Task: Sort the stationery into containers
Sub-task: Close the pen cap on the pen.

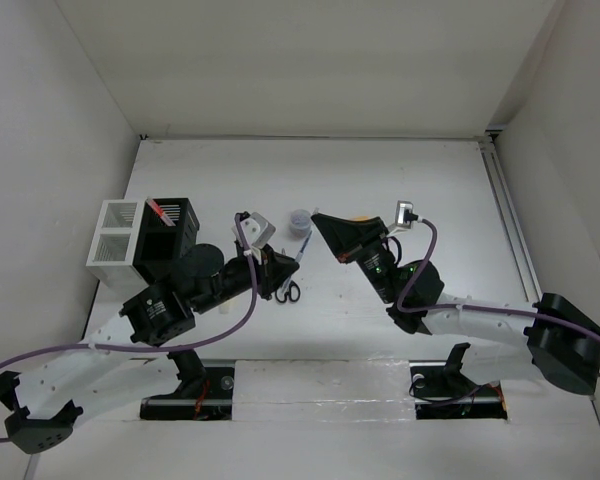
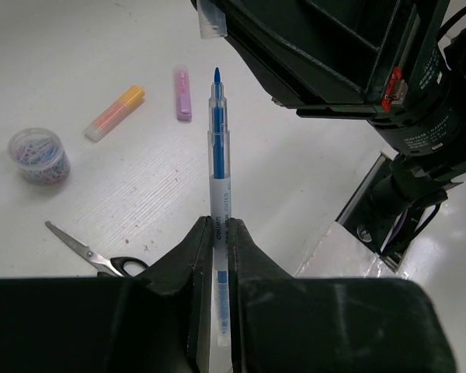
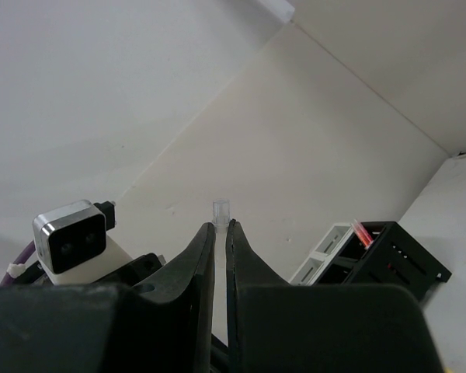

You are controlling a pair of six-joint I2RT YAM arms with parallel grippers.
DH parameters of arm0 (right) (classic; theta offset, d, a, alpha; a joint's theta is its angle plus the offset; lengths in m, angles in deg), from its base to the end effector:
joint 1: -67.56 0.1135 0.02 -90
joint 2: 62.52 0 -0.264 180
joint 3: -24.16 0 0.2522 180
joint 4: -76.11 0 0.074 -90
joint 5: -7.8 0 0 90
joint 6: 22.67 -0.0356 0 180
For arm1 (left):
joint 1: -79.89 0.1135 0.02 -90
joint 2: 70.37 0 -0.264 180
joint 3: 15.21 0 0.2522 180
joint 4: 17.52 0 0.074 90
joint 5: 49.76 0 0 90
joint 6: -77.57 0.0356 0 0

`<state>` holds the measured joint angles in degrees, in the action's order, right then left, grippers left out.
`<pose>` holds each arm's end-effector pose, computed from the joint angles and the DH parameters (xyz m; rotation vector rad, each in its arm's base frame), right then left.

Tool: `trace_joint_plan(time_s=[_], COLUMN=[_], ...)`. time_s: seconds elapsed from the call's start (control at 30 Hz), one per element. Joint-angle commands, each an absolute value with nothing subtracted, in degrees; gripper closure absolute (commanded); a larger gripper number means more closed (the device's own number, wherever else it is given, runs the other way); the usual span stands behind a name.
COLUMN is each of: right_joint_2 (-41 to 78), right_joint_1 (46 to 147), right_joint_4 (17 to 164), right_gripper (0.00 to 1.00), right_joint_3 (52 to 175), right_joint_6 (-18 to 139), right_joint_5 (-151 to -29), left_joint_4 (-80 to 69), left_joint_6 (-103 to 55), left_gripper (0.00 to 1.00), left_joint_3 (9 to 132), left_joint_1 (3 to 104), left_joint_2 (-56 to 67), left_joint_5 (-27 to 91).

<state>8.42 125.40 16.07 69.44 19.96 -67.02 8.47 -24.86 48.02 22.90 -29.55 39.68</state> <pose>0.1413 0.2071 0.3150 0.1732 1.1007 1.5398 0.0884 -0.1367 0.3754 0.6584 1.5862 -0.9255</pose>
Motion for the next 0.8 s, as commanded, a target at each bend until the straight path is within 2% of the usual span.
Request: trace_joint_plan(time_s=[0.0, 0.77], right_joint_2=[7.3, 9.4], right_joint_1=[126.0, 126.0], right_joint_4=[12.2, 11.7], right_gripper=[1.0, 1.0], right_joint_3=[70.7, 70.7], right_joint_6=[20.0, 19.0], right_joint_5=[-68.0, -69.1], left_joint_4=[6.3, 5.2], left_joint_6=[-24.0, -24.0], left_gripper=[1.0, 1.0], left_joint_3=[49.7, 50.2], left_joint_1=[22.9, 22.9], left_joint_2=[-30.8, -30.9], left_joint_5=[40.8, 42.4])
